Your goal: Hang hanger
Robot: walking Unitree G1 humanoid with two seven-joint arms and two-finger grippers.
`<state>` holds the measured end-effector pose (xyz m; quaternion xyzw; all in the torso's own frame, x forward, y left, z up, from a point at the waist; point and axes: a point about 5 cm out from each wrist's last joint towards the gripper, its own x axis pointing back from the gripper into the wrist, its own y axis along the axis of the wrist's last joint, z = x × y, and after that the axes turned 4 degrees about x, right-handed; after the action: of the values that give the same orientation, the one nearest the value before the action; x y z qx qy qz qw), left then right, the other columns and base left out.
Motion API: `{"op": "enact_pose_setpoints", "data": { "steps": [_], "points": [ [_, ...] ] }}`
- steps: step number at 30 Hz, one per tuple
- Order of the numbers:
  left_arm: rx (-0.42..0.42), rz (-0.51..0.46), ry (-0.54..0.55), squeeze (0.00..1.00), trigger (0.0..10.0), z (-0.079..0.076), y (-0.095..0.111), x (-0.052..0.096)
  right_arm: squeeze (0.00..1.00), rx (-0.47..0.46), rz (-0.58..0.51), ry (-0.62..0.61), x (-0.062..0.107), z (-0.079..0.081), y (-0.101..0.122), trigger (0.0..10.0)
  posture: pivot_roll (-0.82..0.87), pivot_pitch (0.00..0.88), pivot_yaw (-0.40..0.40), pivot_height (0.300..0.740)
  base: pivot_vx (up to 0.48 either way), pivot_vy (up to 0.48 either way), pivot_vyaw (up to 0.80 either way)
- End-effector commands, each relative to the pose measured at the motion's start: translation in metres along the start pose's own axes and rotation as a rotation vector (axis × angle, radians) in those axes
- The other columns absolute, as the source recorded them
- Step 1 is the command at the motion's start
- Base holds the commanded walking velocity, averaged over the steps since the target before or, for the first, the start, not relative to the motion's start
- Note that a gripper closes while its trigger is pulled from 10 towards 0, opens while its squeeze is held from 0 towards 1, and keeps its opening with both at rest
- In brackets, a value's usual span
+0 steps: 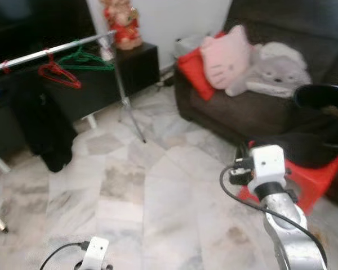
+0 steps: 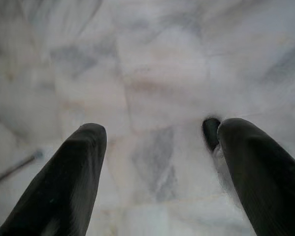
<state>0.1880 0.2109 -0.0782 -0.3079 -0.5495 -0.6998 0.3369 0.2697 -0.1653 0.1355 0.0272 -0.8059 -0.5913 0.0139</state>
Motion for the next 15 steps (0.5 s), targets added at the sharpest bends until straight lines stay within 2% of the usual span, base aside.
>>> {"op": "enact_pose_setpoints", "data": {
  "steps": [1, 11, 15],
  "points": [
    [-0.002, 0.015, 0.001, 0.00, 10.0, 0.0009, -0.0046, 0.0007, 0.00, -0.001, -0.015, 0.019, -0.0002, 0.0026, 0.0030, 10.0, -0.21, 0.000, 0.036, 0.740, 0.000, 0.000, 0.41],
    [0.003, 0.019, 0.007, 0.00, 10.0, 0.0006, -0.0062, 0.0010, 0.00, -0.013, -0.013, 0.016, -0.0034, 0.0027, 0.0018, 10.0, -0.19, 0.000, 0.031, 0.740, 0.000, 0.000, 0.04],
    [0.009, 0.021, 0.008, 0.00, 10.0, 0.0005, -0.0071, 0.0012, 0.00, -0.030, 0.014, -0.025, -0.0041, -0.0027, -0.0033, 10.0, -0.19, 0.000, 0.033, 0.740, 0.000, 0.000, 0.00]
  ]
}}
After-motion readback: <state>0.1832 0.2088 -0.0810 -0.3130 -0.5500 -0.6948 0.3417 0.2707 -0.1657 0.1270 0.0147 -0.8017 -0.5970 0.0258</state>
